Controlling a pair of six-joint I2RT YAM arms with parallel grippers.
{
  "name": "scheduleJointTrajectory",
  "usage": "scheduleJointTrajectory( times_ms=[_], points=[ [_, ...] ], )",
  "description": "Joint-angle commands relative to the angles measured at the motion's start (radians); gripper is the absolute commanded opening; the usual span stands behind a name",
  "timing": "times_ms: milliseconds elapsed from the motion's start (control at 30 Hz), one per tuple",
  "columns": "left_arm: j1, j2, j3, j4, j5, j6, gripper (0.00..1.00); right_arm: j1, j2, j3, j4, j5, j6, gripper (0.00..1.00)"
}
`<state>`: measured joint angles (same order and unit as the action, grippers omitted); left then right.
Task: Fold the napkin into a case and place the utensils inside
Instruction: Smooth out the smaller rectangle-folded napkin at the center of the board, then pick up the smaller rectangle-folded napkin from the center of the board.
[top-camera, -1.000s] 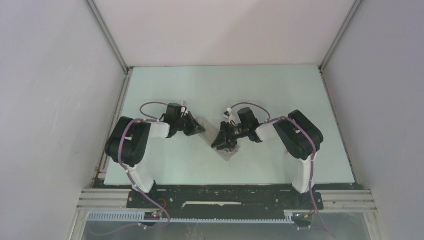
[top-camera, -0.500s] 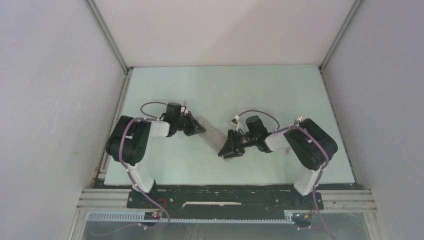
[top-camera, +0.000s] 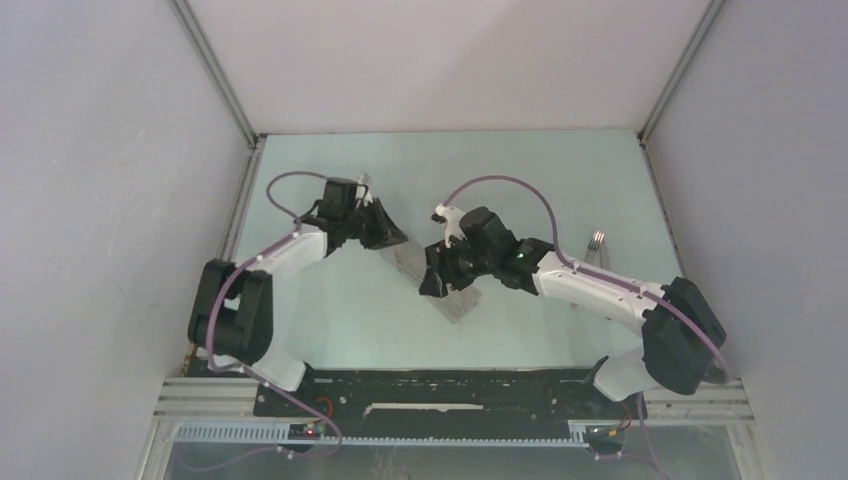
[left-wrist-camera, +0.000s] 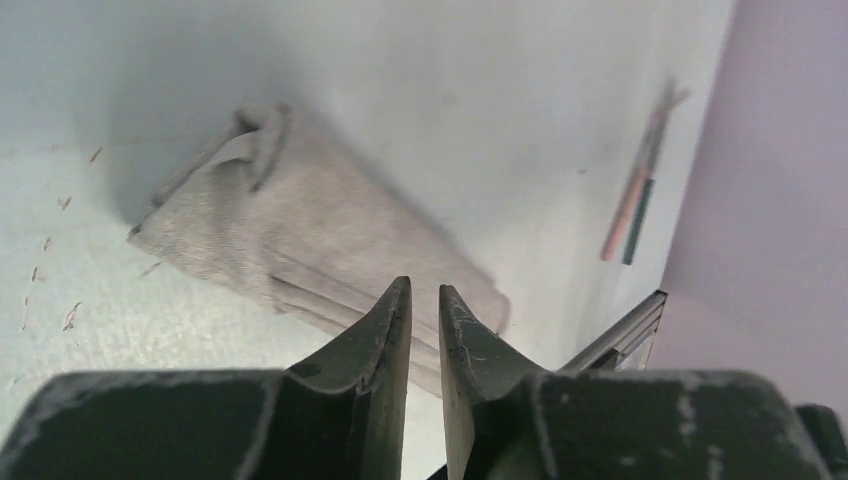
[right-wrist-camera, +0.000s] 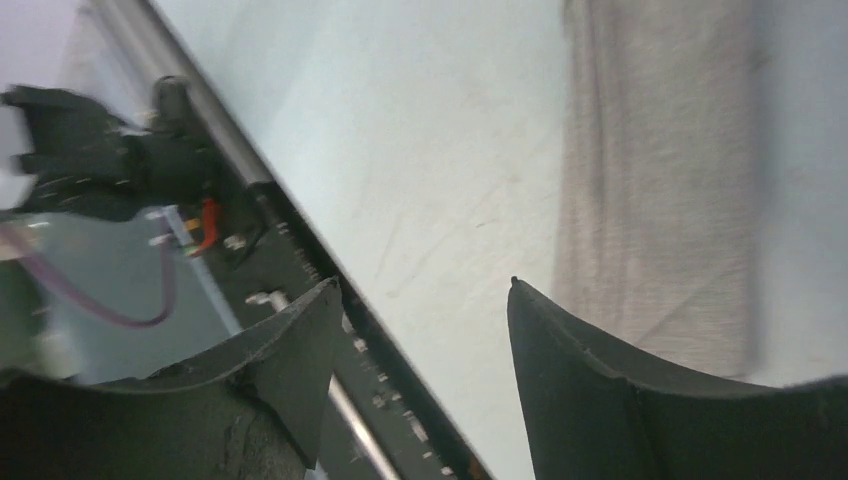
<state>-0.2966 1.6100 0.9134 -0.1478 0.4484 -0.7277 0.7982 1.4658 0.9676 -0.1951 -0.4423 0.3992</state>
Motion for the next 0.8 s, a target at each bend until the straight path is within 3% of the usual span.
scheduleJointTrajectory(
  times_ms=[0,233,367,500,767],
  points=[
    [0.025,-0.180,0.094,-0.147,-0.005,0.069,0.23,0.100,0.026,0.081,-0.175,0.428,-0.241,0.70],
    [0.191,-0.430,0.040,-0.324,-0.064,0.166,0.28,0.214,0.347,0.441,-0.353,0.713,-0.281,0.59],
    [0.251,-0.549,0.003,-0.423,-0.120,0.223,0.30,0.247,0.491,0.579,-0.447,0.786,-0.252,0.62],
    [0.293,-0.625,-0.053,-0.444,-0.129,0.245,0.36,0.254,0.587,0.655,-0.479,0.808,-0.241,0.64],
    [0.294,-0.650,-0.124,-0.413,-0.078,0.235,0.37,0.255,0.655,0.680,-0.467,0.858,-0.237,0.62]
  ],
)
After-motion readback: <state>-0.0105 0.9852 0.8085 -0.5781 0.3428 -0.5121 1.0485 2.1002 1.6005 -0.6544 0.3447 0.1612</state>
